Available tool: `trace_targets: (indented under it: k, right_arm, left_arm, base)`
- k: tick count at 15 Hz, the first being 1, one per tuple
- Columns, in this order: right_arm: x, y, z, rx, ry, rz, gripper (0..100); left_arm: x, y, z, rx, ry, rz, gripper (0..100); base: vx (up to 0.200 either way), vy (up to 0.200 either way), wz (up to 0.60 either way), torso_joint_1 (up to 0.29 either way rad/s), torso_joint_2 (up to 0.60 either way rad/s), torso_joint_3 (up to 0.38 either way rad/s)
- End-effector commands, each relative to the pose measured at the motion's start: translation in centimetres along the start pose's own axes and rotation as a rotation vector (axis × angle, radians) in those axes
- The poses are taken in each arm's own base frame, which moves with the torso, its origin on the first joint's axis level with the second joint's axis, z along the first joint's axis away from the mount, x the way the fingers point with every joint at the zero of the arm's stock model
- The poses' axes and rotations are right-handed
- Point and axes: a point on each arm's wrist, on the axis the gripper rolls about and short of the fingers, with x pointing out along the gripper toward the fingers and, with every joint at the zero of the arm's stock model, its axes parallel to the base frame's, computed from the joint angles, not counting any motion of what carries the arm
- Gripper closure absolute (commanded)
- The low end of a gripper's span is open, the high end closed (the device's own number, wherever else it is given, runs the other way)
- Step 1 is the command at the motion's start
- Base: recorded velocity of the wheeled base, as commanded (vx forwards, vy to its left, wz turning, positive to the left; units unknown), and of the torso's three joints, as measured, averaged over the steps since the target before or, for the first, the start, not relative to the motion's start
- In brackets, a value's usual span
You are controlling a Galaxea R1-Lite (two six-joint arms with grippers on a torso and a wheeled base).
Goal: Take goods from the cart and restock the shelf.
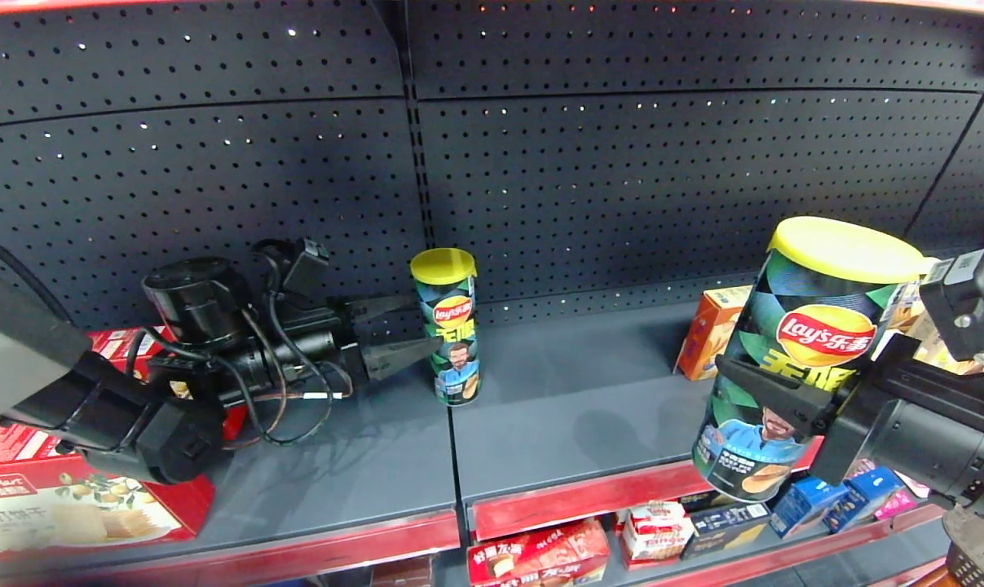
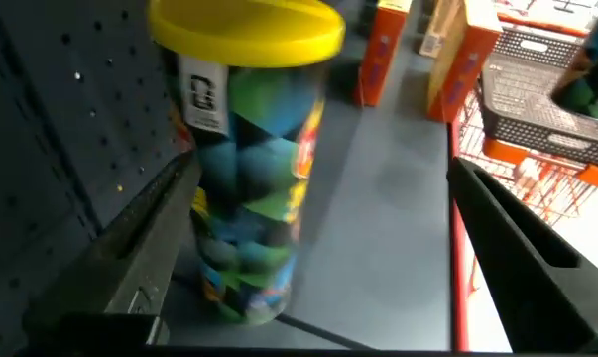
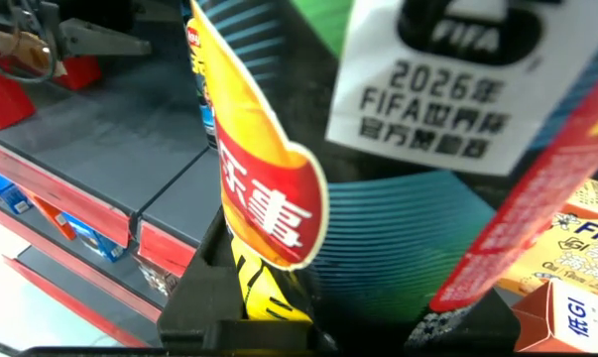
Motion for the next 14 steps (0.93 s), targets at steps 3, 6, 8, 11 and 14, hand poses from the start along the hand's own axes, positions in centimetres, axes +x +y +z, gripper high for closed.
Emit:
trace_targets:
  k: [3,6,8,11,14]
  right_arm:
    - [0.4,0.0,-0.3,0.001,0.014,0.0,100]
    - [0.8,-0.1,-0.2,0.002,0.016,0.002,100]
    - [1.0,-0.1,-0.1,0.003,0.013,0.001,100]
    - [1.0,-0.1,-0.3,0.005,0.019,0.002,100]
    - [1.1,-0.1,-0.3,0.019,0.02,0.002,100]
  left_arm:
    - [0.8,1.3,-1.2,-0.011,0.012,-0.056,0]
    - [0.6,2.4,-1.4,-0.008,0.007,-0.041,0]
    - [0.1,3.6,-0.8,0.012,-0.006,-0.025,0]
    - [0.1,4.3,-1.2,-0.01,-0.008,-0.016,0]
    - [0.6,4.7,-1.9,-0.021,0.0,-0.043,0]
  base:
    - [0.0,0.0,0.0,0.0,0.0,0.0]
    - [0.0,0.0,0.0,0.0,0.0,0.0]
    - [0.0,0.0,0.0,0.0,0.0,0.0]
    - [0.0,0.0,0.0,0.0,0.0,0.0]
    - [0.0,0.0,0.0,0.0,0.0,0.0]
